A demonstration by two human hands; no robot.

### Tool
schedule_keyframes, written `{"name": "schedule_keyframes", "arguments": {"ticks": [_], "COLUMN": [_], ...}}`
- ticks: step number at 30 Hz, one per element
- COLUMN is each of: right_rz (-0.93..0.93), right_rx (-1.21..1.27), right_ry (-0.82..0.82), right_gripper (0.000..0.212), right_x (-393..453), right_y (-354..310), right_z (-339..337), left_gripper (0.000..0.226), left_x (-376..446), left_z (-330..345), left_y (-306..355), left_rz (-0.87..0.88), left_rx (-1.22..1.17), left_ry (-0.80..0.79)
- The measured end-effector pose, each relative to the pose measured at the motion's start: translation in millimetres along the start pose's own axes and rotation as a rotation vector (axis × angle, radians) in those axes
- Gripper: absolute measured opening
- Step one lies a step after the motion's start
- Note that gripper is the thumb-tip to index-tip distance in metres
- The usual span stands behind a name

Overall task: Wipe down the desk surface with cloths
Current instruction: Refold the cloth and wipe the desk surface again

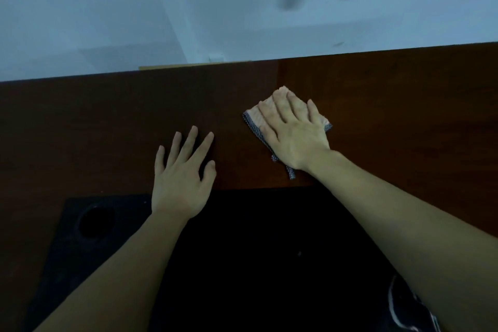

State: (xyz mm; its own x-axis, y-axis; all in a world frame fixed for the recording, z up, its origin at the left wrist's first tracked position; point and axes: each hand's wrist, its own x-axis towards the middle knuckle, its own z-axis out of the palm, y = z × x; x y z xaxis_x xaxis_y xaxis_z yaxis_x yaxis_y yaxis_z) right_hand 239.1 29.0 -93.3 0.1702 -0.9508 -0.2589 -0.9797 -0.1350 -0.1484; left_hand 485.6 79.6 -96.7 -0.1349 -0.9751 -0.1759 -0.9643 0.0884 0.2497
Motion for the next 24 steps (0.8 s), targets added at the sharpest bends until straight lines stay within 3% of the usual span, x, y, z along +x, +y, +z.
{"name": "schedule_keyframes", "arguments": {"ticks": [5,12,20,24], "right_rz": [-0.09,-0.254,0.069,0.124], "right_rx": [-0.05,-0.023,-0.016,0.0], "right_ry": [-0.013,0.058,0.038,0.031], "right_gripper": [0.069,0.058,0.058,0.059], "right_x": [-53,-107,-9,2], "right_y": [-21,-23,6,1], "right_z": [20,50,5,4], "left_gripper": [0.058,0.058,0.058,0.058], "left_x": [2,-2,1,-1], "left_z": [-2,1,0,-1], "left_y": [1,2,0,1], "left_rz": [-0.021,-0.003,0.014,0.018], "left_rx": [0.018,0.019,0.009,0.01], "left_ry": [-0.048,0.004,-0.022,-0.006]}}
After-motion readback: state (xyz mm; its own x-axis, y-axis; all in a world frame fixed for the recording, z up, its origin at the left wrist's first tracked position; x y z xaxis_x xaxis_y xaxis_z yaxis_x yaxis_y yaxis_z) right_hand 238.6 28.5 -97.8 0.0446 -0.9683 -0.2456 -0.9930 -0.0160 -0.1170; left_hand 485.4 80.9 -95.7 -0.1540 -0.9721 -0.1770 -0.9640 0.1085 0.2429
